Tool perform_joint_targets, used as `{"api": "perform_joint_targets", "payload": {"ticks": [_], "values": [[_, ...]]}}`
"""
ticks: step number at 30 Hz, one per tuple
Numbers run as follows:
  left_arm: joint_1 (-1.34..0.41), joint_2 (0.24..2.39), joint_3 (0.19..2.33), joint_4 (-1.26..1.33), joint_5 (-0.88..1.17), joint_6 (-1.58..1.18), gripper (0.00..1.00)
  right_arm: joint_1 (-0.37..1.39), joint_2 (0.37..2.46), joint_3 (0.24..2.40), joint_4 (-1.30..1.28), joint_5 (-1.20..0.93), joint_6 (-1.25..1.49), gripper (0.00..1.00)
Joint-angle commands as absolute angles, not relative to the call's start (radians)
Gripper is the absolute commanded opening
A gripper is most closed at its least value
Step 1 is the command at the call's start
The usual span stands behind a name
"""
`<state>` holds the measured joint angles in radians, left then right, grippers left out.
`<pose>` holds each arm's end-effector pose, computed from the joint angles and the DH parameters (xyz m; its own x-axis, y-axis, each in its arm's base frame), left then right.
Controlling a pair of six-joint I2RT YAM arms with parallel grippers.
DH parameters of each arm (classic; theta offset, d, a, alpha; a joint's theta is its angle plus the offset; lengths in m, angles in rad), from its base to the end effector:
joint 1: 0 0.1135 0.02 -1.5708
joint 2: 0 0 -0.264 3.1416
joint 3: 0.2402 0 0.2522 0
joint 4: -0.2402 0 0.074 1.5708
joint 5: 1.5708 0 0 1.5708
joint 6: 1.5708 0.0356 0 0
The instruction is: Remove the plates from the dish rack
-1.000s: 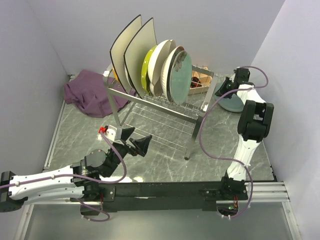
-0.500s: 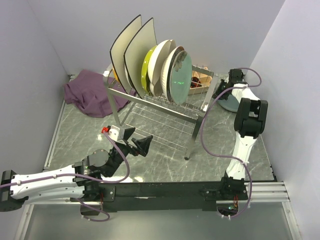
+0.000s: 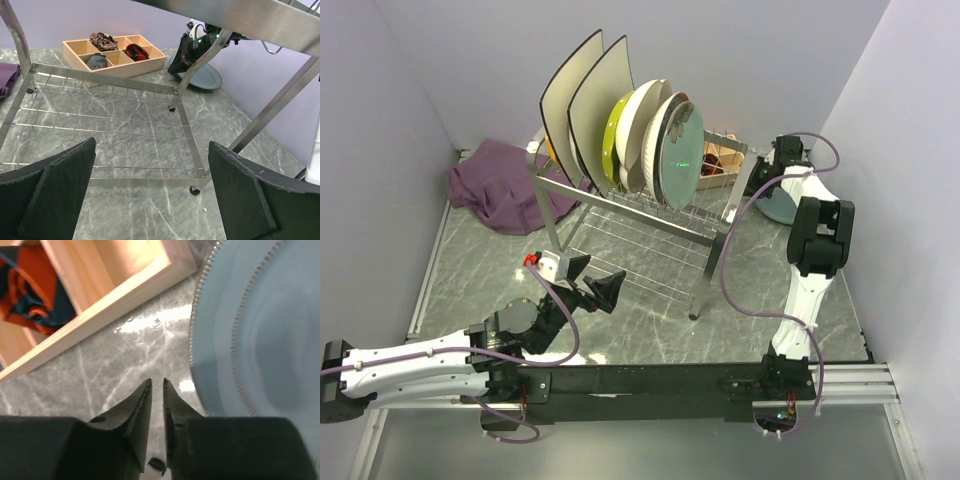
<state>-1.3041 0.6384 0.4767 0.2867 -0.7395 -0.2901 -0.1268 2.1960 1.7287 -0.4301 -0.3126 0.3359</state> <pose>0.0650 -0.1470 0.3031 -0.1220 -0.3554 -0.9267 0.5235 0.7702 -0.3643 0.4850 -0.0508 0.1865 -0.7551 0.4125 -0.5096 0.1896 0.8815 0.4325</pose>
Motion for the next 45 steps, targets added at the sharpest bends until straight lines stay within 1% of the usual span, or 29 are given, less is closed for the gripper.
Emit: {"api": "perform_joint_targets", "payload": {"ticks": [1,2,3,6,8,9,13,14,15,17,18,20,21,25,29,31,36,39,42,45], "values": [[-1.307,0.629,0.483,0.322,-0.747,-0.282,0.99,-0.133,2.069,1.778,-0.449,-0.319,0.363,0.26],[-1.307,0.630,0.482,0.324,-0.746,-0.282,0.99,-0.140,2.065,1.811,-0.498,-0.313,0.370,0.27],[-1.307,0.634,0.483,0.322,-0.744,-0.282,1.00,-0.143,2.063,1.897,-0.530,-0.304,0.373,0.28],[-1.307,0.635,0.488,0.319,-0.746,-0.282,0.99,-0.143,2.034,2.011,-0.617,-0.310,0.385,0.29],[-1.307,0.631,0.486,0.319,-0.747,-0.282,0.99,-0.143,1.953,1.981,-0.580,-0.333,0.409,0.31],[-1.307,0.627,0.485,0.321,-0.749,-0.282,0.99,-0.143,1.921,1.927,-0.565,-0.333,0.443,0.33],[-1.307,0.624,0.477,0.328,-0.764,-0.276,0.99,-0.118,1.765,1.878,-0.578,-0.267,0.471,0.41],[-1.308,0.626,0.479,0.327,-0.762,-0.276,0.99,-0.111,1.735,1.872,-0.598,-0.196,0.469,0.45],[-1.307,0.627,0.482,0.325,-0.762,-0.278,0.99,-0.097,1.670,1.852,-0.601,-0.169,0.465,0.53],[-1.307,0.630,0.485,0.321,-0.759,-0.279,0.99,-0.060,1.600,1.833,-0.613,-0.082,0.459,0.64],[-1.307,0.630,0.483,0.321,-0.764,-0.279,0.99,-0.046,1.567,1.826,-0.624,-0.046,0.459,0.74],[-1.307,0.630,0.482,0.324,-0.768,-0.276,0.99,-0.005,1.468,1.821,-0.653,-0.002,0.459,0.84],[-1.307,0.630,0.482,0.322,-0.770,-0.278,0.99,-0.005,1.401,1.803,-0.655,0.065,0.459,1.00],[-1.307,0.615,0.482,0.313,-0.782,-0.276,1.00,0.089,1.232,1.718,-0.663,0.113,0.446,1.00],[-1.307,0.581,0.469,0.321,-0.779,-0.279,0.99,0.169,1.082,1.625,-0.724,0.140,0.445,1.00],[-1.307,0.574,0.474,0.311,-0.763,-0.287,0.99,0.199,0.974,1.517,-0.723,0.138,0.457,1.00],[-1.307,0.561,0.469,0.314,-0.739,-0.296,0.99,0.206,0.703,1.257,-0.729,0.164,0.521,1.00],[-1.307,0.566,0.477,0.307,-0.736,-0.301,0.99,0.206,0.579,1.125,-0.713,0.135,0.537,1.00],[-1.307,0.566,0.488,0.285,-0.755,-0.313,0.99,0.207,0.502,1.013,-0.696,0.092,0.551,1.00],[-1.307,0.560,0.497,0.272,-0.773,-0.324,0.99,0.207,0.473,0.945,-0.698,0.072,0.557,1.00]]}}
